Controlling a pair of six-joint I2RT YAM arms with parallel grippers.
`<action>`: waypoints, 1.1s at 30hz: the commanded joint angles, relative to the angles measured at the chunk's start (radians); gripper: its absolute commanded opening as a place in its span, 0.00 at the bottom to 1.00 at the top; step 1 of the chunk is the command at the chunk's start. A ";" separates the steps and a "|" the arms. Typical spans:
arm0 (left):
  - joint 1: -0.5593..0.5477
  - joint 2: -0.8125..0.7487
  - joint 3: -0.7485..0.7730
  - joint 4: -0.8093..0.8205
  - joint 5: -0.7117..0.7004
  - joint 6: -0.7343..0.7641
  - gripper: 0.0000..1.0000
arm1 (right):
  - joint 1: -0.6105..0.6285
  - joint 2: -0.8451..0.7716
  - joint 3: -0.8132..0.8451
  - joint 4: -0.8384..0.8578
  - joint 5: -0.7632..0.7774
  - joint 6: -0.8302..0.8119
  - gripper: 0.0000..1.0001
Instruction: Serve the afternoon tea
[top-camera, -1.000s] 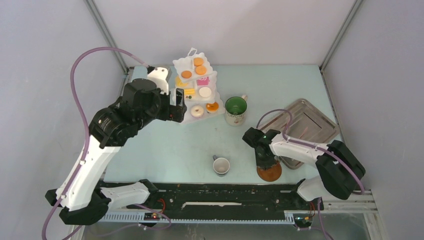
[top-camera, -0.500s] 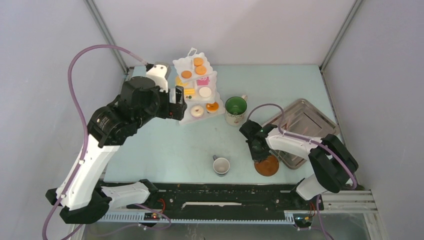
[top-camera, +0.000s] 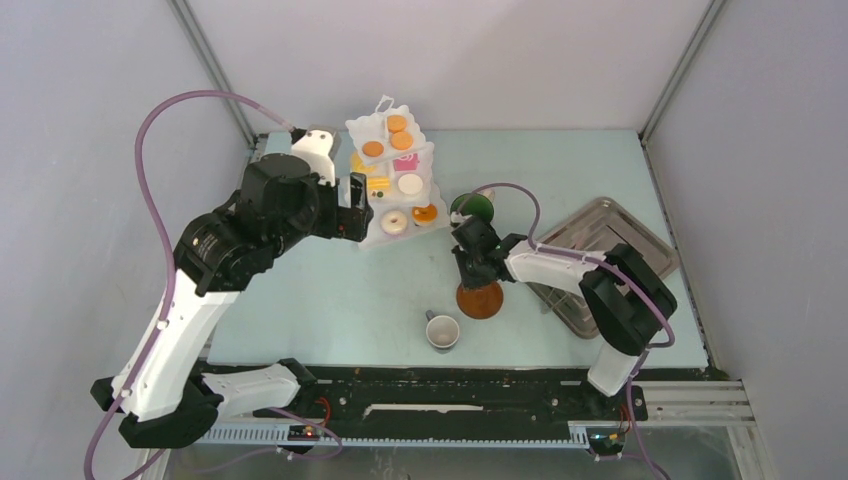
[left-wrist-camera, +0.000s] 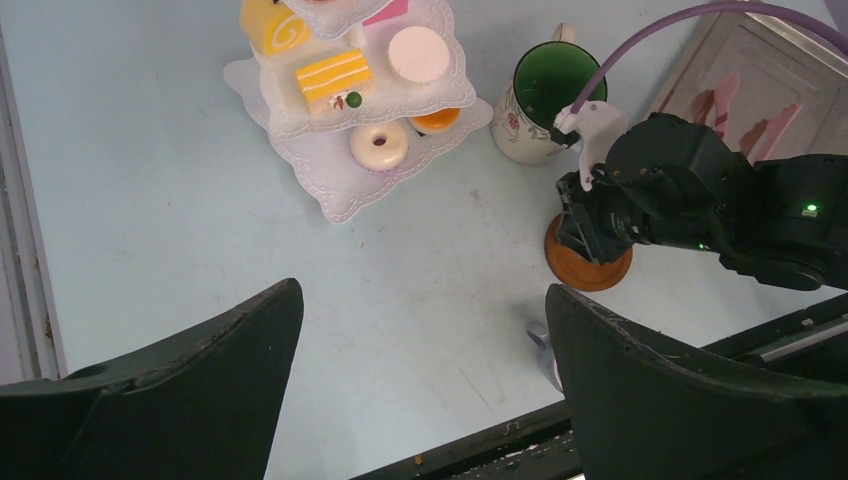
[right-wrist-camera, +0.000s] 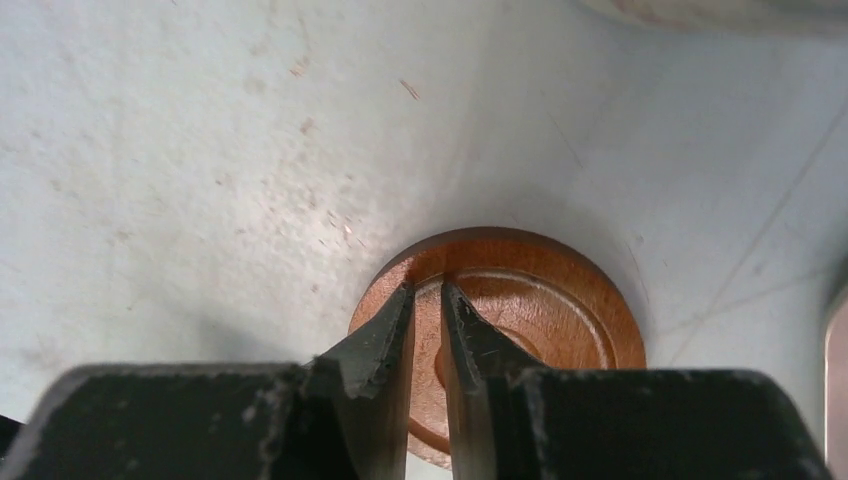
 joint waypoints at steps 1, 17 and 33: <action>0.003 -0.008 0.037 0.010 0.001 -0.014 0.98 | 0.012 0.074 0.047 0.076 -0.033 -0.026 0.20; 0.006 -0.014 0.031 0.009 -0.028 -0.002 0.98 | 0.082 -0.130 0.230 -0.296 0.014 -0.078 0.57; 0.005 -0.037 0.005 0.042 -0.071 -0.005 0.98 | 0.195 -0.178 0.162 -0.429 -0.168 -0.106 0.59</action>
